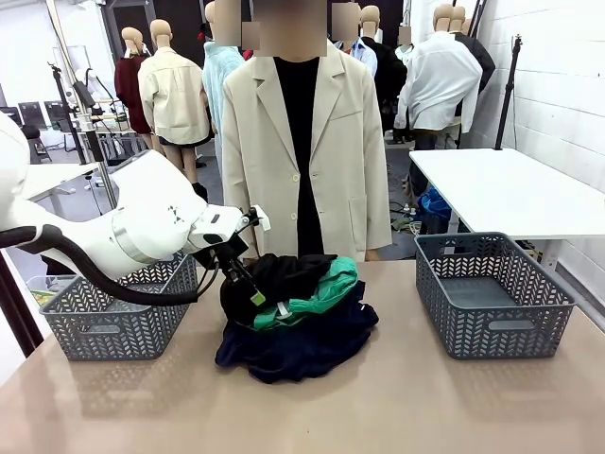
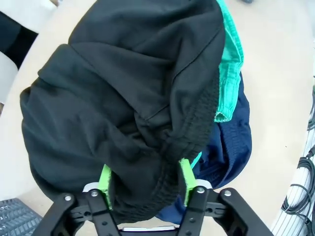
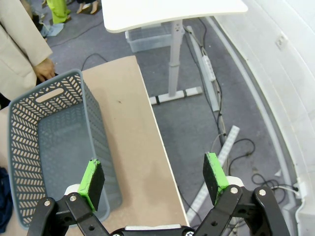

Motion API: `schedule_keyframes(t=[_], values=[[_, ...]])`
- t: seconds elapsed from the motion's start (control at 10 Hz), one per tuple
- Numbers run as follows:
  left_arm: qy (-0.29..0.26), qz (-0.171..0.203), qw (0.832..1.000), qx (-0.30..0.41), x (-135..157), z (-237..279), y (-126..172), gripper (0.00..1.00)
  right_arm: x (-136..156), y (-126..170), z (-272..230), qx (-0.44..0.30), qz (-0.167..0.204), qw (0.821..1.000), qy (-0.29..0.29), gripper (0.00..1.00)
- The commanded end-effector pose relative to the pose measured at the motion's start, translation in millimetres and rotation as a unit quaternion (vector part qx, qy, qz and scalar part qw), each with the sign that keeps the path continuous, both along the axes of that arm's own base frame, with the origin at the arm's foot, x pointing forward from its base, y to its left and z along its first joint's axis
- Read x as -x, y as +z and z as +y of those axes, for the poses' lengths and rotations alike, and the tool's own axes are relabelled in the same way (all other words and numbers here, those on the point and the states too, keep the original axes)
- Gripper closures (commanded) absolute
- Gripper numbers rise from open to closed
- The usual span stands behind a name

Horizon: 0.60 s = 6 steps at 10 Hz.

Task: Sort the tops and bottoms.
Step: Lift clothes from the center of the table with your left hand.

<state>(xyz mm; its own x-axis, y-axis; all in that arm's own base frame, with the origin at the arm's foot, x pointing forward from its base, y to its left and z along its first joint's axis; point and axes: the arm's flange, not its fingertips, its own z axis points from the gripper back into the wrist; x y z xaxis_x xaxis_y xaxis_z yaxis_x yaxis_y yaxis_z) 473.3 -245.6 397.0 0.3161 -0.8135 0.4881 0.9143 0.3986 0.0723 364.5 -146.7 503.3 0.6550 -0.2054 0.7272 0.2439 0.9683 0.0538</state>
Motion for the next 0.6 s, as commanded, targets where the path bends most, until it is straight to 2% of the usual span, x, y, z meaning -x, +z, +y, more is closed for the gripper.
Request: schedule_keyframes(t=[0.0, 0.5], values=[[-0.011, -0.008, 1.000, 0.007, 3.9, 9.6, 3.9, 1.00, 0.5, -1.0, 0.0, -0.001, 0.004, 1.000, -0.002, 0.00], [-0.006, -0.006, 1.000, 0.010, 2.8, 12.9, 5.7, 1.00, 0.5, -1.0, 0.0, -0.001, 0.004, 1.000, -0.002, 0.00]])
